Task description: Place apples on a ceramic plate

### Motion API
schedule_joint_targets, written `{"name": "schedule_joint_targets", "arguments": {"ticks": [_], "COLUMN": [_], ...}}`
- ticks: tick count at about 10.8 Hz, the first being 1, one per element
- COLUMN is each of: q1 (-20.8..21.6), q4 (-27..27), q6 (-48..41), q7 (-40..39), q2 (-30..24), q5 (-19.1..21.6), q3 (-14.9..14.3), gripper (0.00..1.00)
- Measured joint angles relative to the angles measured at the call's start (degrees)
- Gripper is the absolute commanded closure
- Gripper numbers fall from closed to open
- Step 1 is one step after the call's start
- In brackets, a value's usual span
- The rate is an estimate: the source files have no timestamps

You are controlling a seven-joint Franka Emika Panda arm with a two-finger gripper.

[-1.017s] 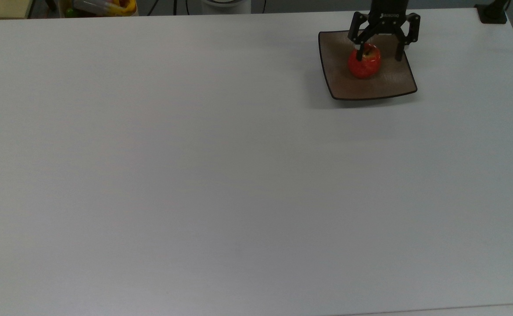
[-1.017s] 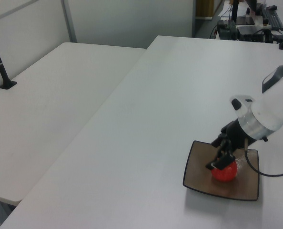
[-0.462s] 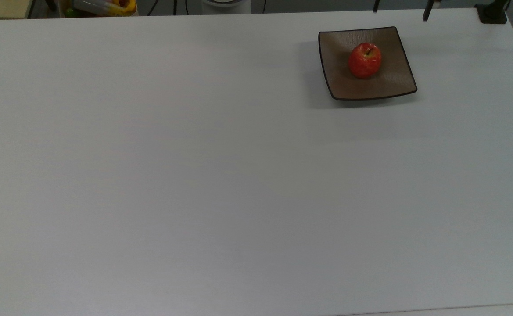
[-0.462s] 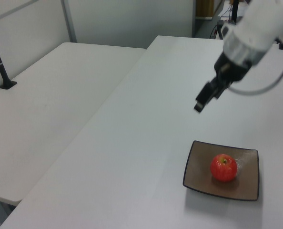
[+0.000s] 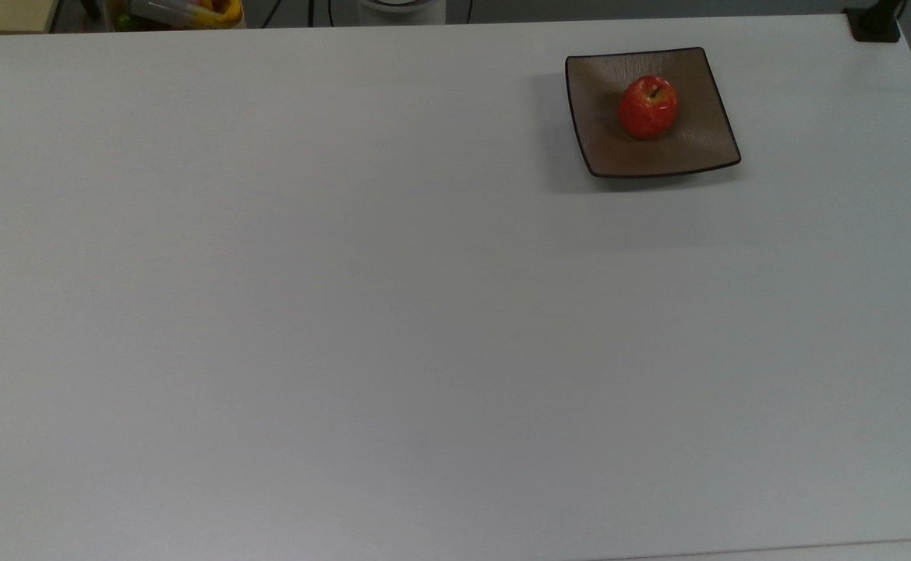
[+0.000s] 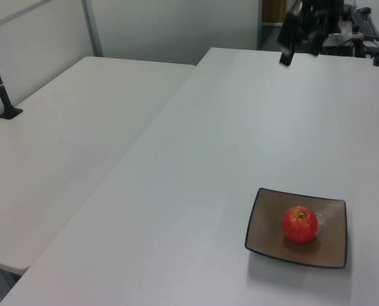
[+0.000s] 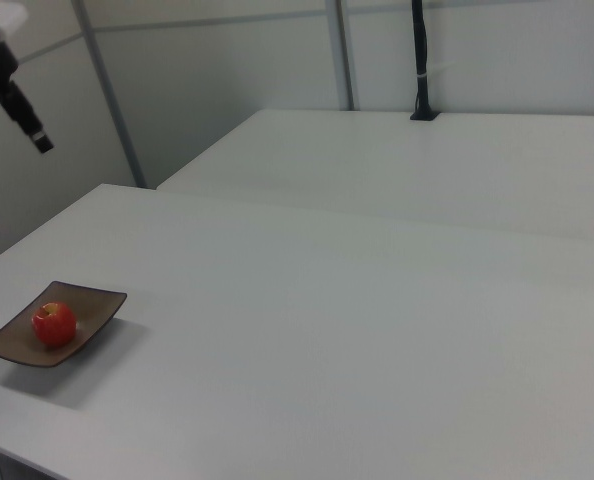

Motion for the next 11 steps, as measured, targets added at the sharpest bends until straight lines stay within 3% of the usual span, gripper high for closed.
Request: {"name": "schedule_joint_targets", "arguments": {"ticks": [4,8,11], "q1": [-1.2,-8.7,-9.6], "q4": [0.3,-4.6,-8.9], "q6": [-6.3,-5.6,2.9], "q7": [-20.6,-43.5,-49.9], "q2": [-4.2,-3.2,-0.8], "q5": [5.7,7.4,7.5], "q3": [-12.6,-15.0,-15.1], "gripper": [0.0,0.0,0.0]}}
